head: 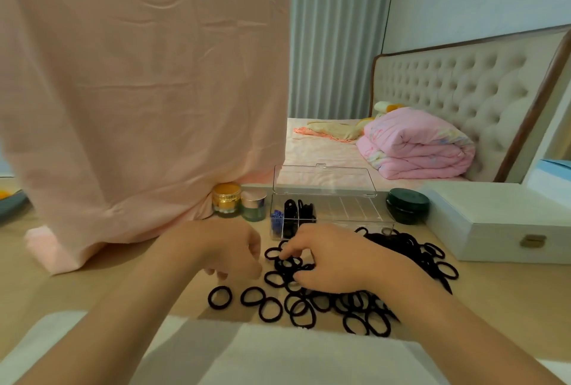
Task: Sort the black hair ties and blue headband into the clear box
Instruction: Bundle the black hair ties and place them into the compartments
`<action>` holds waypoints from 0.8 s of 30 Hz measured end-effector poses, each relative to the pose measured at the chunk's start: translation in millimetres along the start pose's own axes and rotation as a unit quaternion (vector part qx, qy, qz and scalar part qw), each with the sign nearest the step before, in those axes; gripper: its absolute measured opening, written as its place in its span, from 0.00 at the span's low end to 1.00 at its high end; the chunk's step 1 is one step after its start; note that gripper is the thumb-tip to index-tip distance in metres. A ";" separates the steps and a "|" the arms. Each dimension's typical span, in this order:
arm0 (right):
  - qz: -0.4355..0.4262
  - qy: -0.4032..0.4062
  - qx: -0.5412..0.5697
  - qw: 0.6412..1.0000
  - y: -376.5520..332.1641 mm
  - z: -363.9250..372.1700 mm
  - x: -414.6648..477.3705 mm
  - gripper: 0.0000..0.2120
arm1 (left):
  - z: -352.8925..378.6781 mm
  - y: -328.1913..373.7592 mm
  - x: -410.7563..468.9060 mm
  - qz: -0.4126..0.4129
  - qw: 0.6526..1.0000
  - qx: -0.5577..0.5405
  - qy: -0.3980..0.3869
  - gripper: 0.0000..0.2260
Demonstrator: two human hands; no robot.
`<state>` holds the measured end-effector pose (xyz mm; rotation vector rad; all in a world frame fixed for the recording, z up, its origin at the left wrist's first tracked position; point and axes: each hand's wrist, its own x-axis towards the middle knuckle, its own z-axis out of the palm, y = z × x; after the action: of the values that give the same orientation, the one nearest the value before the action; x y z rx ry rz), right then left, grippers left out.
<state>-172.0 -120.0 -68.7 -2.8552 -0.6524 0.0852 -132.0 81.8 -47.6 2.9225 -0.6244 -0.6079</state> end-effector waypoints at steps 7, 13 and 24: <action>0.023 -0.078 -0.110 0.991 1.5 11.4 6.0 0.27 | 26.7 -7.4 -3.2 0.023 1.000 0.009 0.001 0.13; 0.046 -0.049 -0.047 0.997 13.3 13.8 2.9 0.25 | 30.3 2.1 17.8 0.094 0.986 -0.115 0.080 0.09; -0.023 0.011 -0.119 0.993 8.5 23.0 14.8 0.16 | 31.5 8.6 4.8 0.049 0.999 -0.022 -0.002 0.17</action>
<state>-157.5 -116.7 -93.2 -3.0599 -0.7714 -0.0339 -143.8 71.8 -76.7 2.8324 -0.7394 -0.6089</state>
